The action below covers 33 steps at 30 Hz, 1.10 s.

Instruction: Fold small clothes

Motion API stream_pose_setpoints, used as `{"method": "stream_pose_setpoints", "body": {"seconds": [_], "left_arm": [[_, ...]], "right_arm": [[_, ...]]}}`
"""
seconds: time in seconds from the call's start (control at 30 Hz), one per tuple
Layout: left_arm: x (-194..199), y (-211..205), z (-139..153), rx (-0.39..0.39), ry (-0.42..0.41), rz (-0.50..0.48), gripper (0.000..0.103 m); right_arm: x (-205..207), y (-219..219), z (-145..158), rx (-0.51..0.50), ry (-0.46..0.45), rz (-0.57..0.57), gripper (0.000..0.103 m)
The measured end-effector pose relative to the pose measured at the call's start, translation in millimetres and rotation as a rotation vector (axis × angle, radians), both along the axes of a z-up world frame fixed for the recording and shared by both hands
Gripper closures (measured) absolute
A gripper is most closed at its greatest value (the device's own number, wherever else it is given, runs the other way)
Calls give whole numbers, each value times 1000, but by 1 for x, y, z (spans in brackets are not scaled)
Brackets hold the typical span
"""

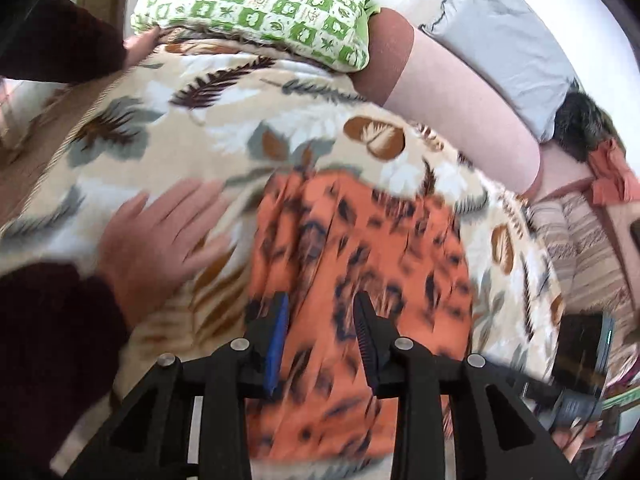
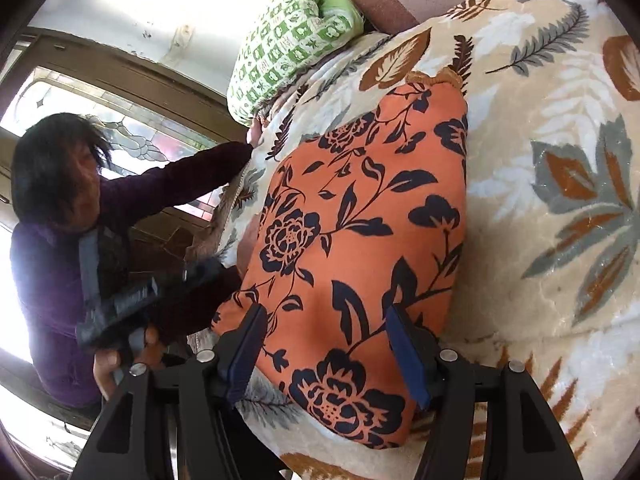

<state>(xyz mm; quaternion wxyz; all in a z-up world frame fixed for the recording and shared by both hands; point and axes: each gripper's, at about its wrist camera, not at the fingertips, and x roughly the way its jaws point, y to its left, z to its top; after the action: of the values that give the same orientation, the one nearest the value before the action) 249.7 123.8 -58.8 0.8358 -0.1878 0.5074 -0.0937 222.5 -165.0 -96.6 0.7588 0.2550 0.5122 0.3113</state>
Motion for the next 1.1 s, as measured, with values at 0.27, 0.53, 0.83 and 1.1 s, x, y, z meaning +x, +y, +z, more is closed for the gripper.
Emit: {"method": "stream_pose_setpoints", "body": {"seconds": [0.27, 0.53, 0.83, 1.1], "left_arm": [[46, 15, -67, -64, 241, 73, 78], [51, 7, -30, -62, 128, 3, 56], [55, 9, -67, -46, 233, 14, 73], [22, 5, -40, -23, 114, -54, 28]], "right_arm": [[2, 3, 0, 6, 2, 23, 37], [42, -42, -14, 76, 51, -187, 22], [85, -21, -66, 117, 226, -145, 62], [54, -34, -42, 113, 118, -166, 17]]}}
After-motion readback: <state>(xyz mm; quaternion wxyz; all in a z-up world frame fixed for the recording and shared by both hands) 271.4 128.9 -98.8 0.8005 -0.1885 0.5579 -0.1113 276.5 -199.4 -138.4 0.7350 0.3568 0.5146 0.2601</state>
